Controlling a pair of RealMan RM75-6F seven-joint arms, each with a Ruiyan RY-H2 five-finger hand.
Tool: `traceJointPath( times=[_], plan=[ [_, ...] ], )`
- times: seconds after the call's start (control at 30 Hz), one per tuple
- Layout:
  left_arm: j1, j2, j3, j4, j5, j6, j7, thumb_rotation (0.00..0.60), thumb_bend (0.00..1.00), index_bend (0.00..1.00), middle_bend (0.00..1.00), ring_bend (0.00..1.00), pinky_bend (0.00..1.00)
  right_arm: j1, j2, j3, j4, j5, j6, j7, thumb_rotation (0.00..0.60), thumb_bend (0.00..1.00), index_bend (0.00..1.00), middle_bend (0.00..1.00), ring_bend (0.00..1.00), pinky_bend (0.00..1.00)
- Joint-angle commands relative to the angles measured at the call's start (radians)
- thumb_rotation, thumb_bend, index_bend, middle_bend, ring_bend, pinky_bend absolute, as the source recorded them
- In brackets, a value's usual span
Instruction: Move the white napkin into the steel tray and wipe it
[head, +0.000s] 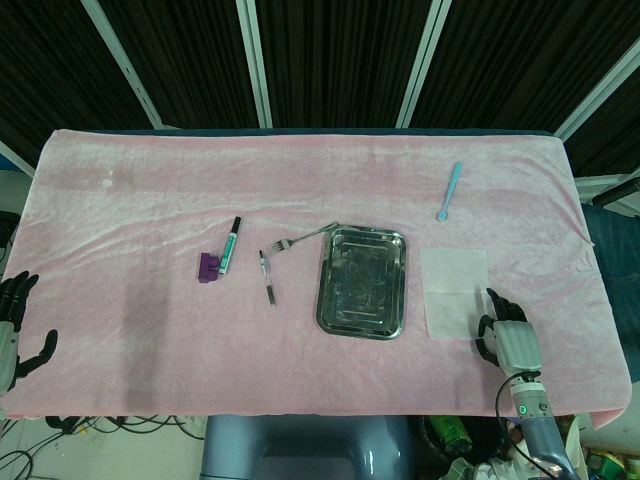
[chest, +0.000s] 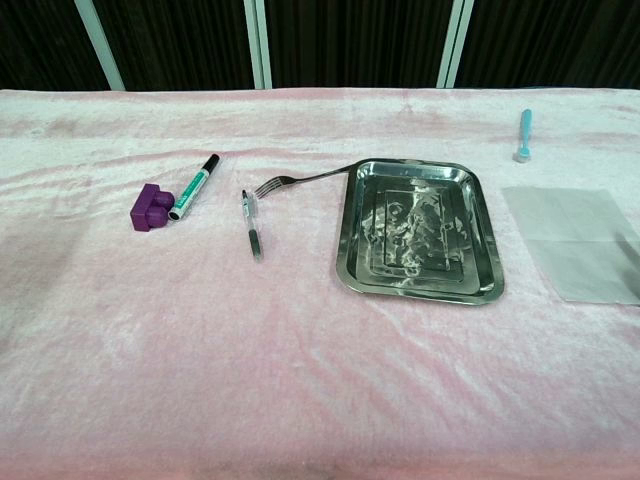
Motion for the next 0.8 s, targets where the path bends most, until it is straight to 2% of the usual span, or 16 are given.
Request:
traceJointPath(
  times=[0.03, 0.8],
  plan=[
    [0.001, 0.0, 0.001, -0.003, 0.001, 0.001, 0.0, 0.6, 0.41, 0.08, 0.03, 0.0, 0.0, 0.001, 0.0, 0.001, -0.001, 0.0, 0.001, 0.003, 0.6, 0.35, 0.64, 0.06, 0.13, 0.16],
    [0.004, 0.0, 0.008, -0.009, 0.012, 0.003, 0.008, 0.6, 0.41, 0.09, 0.03, 0.0, 0.0, -0.001, 0.012, 0.014, -0.039, 0.021, 0.001, 0.015, 0.6, 0.35, 0.65, 0.06, 0.13, 0.16]
  ],
)
